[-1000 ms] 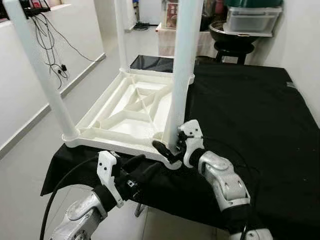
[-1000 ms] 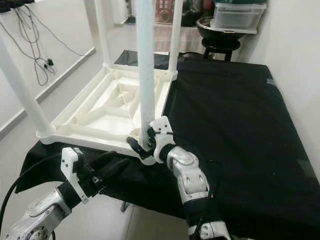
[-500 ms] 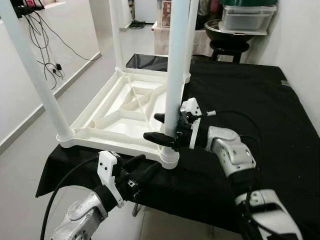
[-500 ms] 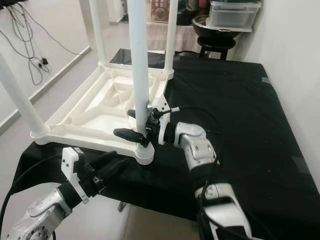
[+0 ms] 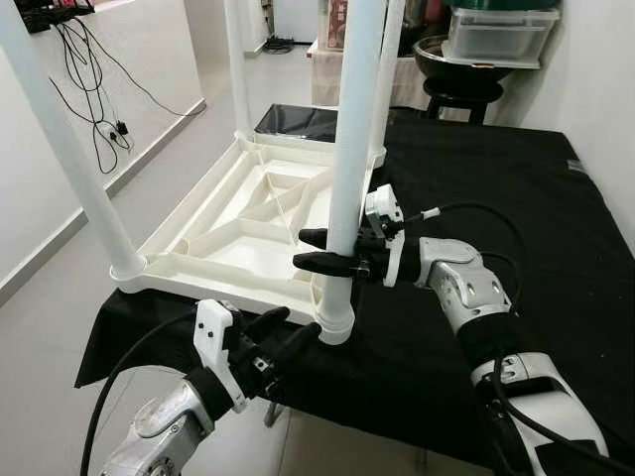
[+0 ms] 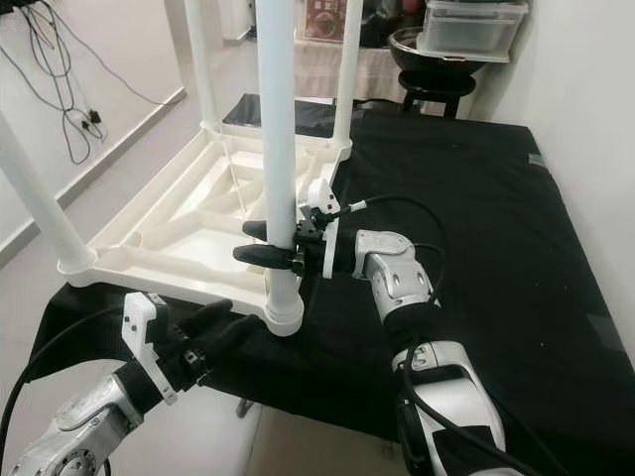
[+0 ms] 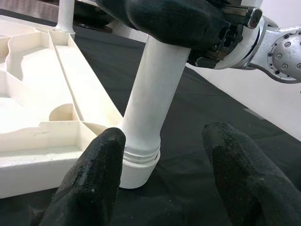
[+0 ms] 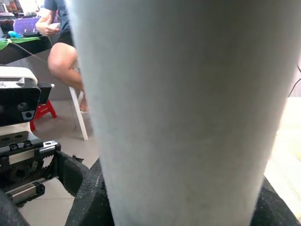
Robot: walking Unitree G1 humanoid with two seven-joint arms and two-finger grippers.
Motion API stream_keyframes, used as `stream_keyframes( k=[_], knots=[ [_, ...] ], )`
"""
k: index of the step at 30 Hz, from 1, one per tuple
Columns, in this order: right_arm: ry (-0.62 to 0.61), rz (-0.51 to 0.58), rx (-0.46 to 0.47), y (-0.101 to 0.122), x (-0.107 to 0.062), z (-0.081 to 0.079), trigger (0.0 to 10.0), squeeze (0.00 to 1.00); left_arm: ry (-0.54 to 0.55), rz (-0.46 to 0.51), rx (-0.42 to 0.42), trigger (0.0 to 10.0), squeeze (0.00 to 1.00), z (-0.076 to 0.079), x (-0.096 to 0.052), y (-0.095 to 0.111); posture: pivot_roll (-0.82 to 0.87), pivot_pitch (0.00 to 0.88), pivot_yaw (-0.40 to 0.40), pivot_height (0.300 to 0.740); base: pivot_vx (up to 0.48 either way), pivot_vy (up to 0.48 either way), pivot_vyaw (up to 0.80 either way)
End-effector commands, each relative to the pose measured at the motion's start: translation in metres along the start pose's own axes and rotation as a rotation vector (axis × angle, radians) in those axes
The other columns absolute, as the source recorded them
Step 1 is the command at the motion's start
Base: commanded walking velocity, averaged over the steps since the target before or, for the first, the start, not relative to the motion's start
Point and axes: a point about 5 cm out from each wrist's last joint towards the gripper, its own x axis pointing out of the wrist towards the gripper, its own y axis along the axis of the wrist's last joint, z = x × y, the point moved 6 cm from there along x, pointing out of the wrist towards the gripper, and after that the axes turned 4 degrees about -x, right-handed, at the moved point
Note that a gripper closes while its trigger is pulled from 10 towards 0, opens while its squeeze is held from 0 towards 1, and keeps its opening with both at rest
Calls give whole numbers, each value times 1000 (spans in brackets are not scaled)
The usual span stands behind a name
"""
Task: Building children table
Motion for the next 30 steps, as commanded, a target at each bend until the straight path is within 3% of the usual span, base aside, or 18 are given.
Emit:
stream_keyframes(
  k=[1, 3, 14, 15, 16, 18, 19, 20, 22, 30],
  knots=[
    [18, 8, 42, -10, -2, -7, 0, 0, -5, -3, -5, 10000, 0, 3, -1, 0, -5, 55, -22, 740, 0, 0, 0],
    [-22, -15, 30, -17, -9, -7, 0, 0, -6, -3, -5, 10000, 0, 3, -1, 0, -9, 59, -23, 740, 0, 0, 0],
    [-31, -20, 27, -19, -10, -6, 0, 0, -6, -3, -5, 10000, 0, 3, -1, 1, -9, 59, -23, 740, 0, 0, 0],
    [-344, -51, 44, -36, 0, 4, 0, 0, -6, -9, -2, 10000, 0, 1, -3, 1, -25, 70, 0, 740, 0, 0, 0],
    [-603, -97, 78, -54, -6, 10, 0, 0, -5, -13, -2, 10000, 0, -1, -4, 1, -24, 65, 2, 740, 0, 0, 0],
    [-603, -97, 78, -54, -6, 10, 0, 0, -5, -13, -2, 10000, 0, -1, -4, 1, -24, 65, 2, 740, 0, 0, 0],
    [-774, -147, 95, -67, -15, 12, 0, 0, -8, -18, -2, 10000, 0, -2, -4, 1, -6, 67, -8, 740, 0, 0, 0],
    [-831, -169, 79, -70, -15, 10, 0, 0, -11, -24, 1, 10000, 0, -2, -5, 1, -7, 63, -7, 740, 0, 0, 0],
    [-794, -170, 65, -68, -8, 9, 0, 0, 1, -18, 3, 10000, 0, -4, -5, 2, -10, 59, -1, 740, 0, 0, 0],
    [-786, -157, 75, -67, -6, 11, 0, 0, 12, -18, 11, 10000, 0, -6, -6, 1, 7, 43, 0, 740, 0, 0, 0]
  ],
)
